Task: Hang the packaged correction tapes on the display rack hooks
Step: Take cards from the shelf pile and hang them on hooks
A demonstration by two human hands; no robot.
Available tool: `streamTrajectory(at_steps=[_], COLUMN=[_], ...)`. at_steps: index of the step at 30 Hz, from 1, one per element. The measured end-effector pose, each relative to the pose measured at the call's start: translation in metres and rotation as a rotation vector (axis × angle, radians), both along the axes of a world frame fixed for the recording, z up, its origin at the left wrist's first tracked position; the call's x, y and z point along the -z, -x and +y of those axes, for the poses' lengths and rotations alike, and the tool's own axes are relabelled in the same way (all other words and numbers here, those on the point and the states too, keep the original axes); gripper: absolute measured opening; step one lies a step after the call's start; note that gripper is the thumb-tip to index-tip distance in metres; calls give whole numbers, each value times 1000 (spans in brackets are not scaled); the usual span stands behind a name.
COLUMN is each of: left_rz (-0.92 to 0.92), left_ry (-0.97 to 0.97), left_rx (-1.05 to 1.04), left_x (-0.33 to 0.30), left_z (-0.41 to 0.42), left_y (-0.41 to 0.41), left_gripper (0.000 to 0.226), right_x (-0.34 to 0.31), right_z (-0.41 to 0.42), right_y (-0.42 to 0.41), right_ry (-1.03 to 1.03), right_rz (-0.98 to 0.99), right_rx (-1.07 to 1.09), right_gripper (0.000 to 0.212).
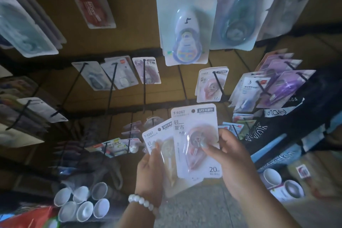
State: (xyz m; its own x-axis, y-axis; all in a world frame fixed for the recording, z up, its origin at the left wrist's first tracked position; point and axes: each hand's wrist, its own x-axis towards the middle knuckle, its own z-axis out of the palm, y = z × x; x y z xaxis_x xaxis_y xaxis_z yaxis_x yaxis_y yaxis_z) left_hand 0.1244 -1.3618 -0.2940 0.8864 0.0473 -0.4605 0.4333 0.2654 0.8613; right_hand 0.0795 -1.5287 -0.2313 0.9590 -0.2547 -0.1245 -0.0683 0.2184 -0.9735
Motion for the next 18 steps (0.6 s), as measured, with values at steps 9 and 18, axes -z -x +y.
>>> streamTrajectory(at_steps=[9, 18], left_rz=[1, 7], left_ry=[-111, -156], left_rx=[-24, -49], left_x=[-6, -8], left_z=[9, 11], left_y=[6, 9], left_gripper=[38, 41], right_x=[3, 8], right_z=[1, 1], right_y=[-32, -27], right_ry=[97, 126], right_rz=[11, 40], right_rx=[40, 78], right_gripper=[38, 35])
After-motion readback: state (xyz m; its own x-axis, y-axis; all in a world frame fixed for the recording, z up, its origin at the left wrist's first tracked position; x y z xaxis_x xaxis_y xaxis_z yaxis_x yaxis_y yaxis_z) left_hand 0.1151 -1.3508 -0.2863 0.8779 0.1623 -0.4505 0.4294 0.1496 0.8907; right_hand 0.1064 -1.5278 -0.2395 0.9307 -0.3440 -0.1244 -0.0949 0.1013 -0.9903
